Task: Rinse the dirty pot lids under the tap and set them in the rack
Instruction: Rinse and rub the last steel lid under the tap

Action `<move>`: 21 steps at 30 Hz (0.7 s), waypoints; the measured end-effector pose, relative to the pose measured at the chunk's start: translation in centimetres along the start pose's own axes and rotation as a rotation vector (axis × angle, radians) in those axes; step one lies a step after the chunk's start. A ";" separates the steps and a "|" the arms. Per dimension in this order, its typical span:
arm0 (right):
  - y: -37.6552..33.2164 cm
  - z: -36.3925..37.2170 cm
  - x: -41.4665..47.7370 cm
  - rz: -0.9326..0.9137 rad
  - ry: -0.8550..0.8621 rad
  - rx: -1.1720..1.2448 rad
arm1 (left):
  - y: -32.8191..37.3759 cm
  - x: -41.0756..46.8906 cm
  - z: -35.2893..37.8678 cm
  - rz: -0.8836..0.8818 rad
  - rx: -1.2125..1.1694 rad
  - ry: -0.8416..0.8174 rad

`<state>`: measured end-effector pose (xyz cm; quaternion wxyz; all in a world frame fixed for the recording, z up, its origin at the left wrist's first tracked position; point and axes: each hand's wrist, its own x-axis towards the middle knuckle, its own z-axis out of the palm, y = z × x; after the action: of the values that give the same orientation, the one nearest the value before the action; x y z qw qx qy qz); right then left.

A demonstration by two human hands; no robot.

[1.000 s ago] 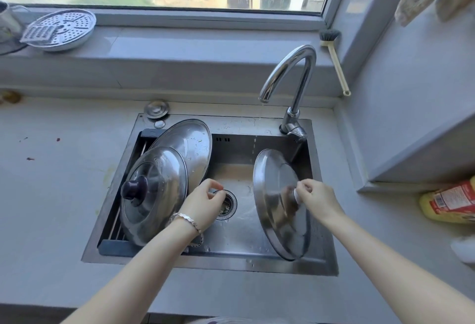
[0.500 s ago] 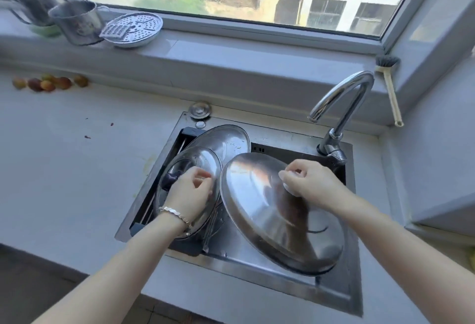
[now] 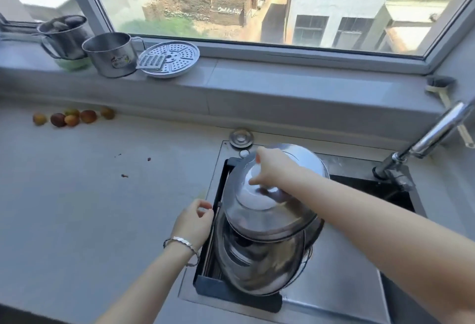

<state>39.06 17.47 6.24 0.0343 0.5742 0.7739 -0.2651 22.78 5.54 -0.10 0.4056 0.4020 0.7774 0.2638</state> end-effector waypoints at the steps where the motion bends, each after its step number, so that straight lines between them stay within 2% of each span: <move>1: -0.6 1.0 1.1 0.019 0.004 -0.005 | -0.3 0.6 -0.4 -0.004 0.001 -0.015; 10: -3.4 6.3 6.7 0.230 0.001 -0.095 | -2.5 4.0 -2.7 -0.009 -0.023 -0.125; 17: -4.4 7.5 5.6 0.124 -0.093 -0.251 | -2.8 4.7 -2.5 -0.012 -0.027 -0.174; 21: -3.4 6.6 3.8 0.058 -0.069 -0.263 | -2.3 4.6 -1.7 -0.010 -0.005 -0.203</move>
<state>33.05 17.13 0.43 0.1434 0.5773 0.7835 -0.1799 18.80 8.02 -2.80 0.4844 0.4217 0.7338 0.2215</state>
